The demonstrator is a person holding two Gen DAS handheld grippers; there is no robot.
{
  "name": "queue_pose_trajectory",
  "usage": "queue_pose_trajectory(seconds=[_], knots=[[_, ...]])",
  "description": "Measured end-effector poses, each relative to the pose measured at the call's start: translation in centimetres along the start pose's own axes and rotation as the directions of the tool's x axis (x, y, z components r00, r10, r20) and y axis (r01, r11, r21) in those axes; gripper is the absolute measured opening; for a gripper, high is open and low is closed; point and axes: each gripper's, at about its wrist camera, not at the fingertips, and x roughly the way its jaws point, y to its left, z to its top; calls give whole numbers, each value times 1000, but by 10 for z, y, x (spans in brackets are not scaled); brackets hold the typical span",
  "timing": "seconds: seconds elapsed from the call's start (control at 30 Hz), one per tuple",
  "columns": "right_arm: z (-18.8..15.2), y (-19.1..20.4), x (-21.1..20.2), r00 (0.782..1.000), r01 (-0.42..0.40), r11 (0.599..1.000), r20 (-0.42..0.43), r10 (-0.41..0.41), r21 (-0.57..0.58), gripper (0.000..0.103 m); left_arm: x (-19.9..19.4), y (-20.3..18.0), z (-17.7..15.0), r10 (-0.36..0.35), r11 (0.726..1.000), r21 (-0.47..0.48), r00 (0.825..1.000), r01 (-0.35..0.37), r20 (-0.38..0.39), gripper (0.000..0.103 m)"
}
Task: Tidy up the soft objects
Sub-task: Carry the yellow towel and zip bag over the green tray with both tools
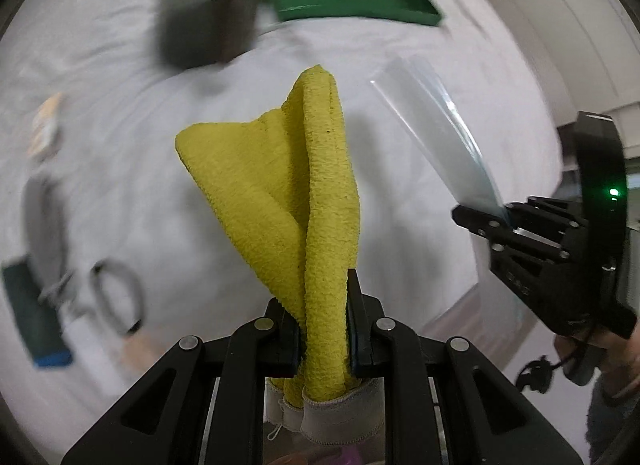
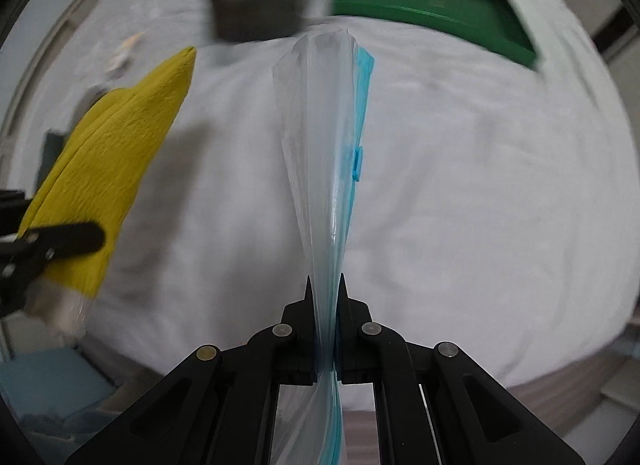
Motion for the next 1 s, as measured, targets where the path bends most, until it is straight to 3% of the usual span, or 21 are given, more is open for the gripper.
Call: queue_pose_trajectory(seconds=[0.13, 0.23, 0.33, 0.4, 0.53, 0.63, 0.8, 0.9, 1.0], knots=[[25, -63, -20, 994, 86, 996, 59, -88, 39, 4, 4, -36, 66, -28, 1000, -11, 996, 29, 81, 14], [64, -102, -32, 982, 131, 990, 132, -137, 56, 4, 6, -47, 114, 2, 999, -49, 989, 6, 149, 14], [111, -131, -42, 963, 149, 987, 217, -159, 63, 4, 9, -53, 172, 88, 994, -89, 971, -69, 222, 14], [145, -147, -46, 949, 148, 987, 270, -161, 69, 4, 13, -52, 202, 109, 990, -116, 964, -82, 243, 15], [211, -170, -44, 913, 151, 986, 372, -164, 65, 4, 34, -40, 266, 236, 962, -204, 932, -183, 276, 15], [250, -183, -33, 897, 160, 985, 407, -172, 62, 4, 48, -26, 296, 323, 933, -253, 903, -255, 284, 15], [288, -196, 1, 895, 139, 987, 417, -158, 76, 5, 77, -5, 323, 426, 893, -279, 862, -352, 274, 16], [302, -207, 29, 911, 139, 987, 380, -161, 84, 5, 92, 10, 326, 416, 896, -274, 875, -349, 246, 16], [320, -207, 65, 928, 144, 986, 335, -164, 85, 5, 102, 10, 329, 422, 897, -253, 873, -363, 243, 17]])
